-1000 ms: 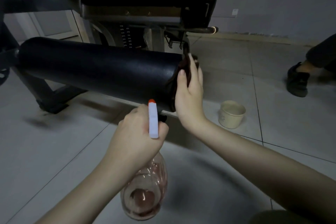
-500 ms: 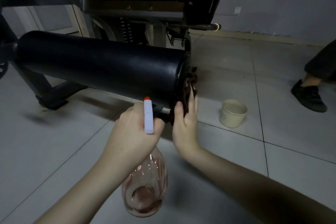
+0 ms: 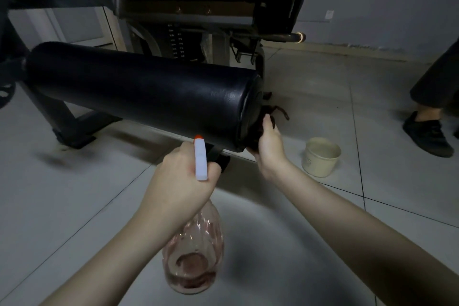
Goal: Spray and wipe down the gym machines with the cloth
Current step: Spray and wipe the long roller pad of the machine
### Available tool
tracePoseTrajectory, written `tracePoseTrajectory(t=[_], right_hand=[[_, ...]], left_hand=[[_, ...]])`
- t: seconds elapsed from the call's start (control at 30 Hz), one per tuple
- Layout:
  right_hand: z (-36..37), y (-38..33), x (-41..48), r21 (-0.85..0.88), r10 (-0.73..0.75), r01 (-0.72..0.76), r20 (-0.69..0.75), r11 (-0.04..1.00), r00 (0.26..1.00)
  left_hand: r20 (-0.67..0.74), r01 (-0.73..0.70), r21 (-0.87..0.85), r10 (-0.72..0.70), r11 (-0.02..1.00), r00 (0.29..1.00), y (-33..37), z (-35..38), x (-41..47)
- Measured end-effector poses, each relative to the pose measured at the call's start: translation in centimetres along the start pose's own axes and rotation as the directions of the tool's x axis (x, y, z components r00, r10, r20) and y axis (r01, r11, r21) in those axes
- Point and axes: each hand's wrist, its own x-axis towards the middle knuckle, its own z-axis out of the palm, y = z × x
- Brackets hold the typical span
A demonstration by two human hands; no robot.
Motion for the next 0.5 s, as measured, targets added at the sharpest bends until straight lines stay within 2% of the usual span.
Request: tracePoseTrajectory(t=[0.13,0.27,0.37,0.5], right_hand=[[-0.2,-0.1,-1.5,0.053,0.112,-0.113,0.033,0.992,0.993],[-0.2,-0.5,-3.5,0.033,0.185,-0.188,0.073,0.982,0.980],[-0.4,-1.5,-4.8,-0.026,0.238,-0.236,0.102,0.971,0.966],[-1.0,-4.7,-6.5,-0.215,0.269,-0.236,0.138,0.948,0.953]], left_hand=[[-0.015,0.009,-0.020,-0.009,1.000,1.000,0.3,0.0,0.3],[-0.022,0.016,-0.031,-0.016,0.999,1.000,-0.1,-0.1,0.5],[-0.015,0.008,-0.039,-0.008,0.999,1.000,-0.3,-0.1,0.5],[-0.025,0.036,-0.093,-0.038,0.995,0.999,-0.2,-0.2,0.6]])
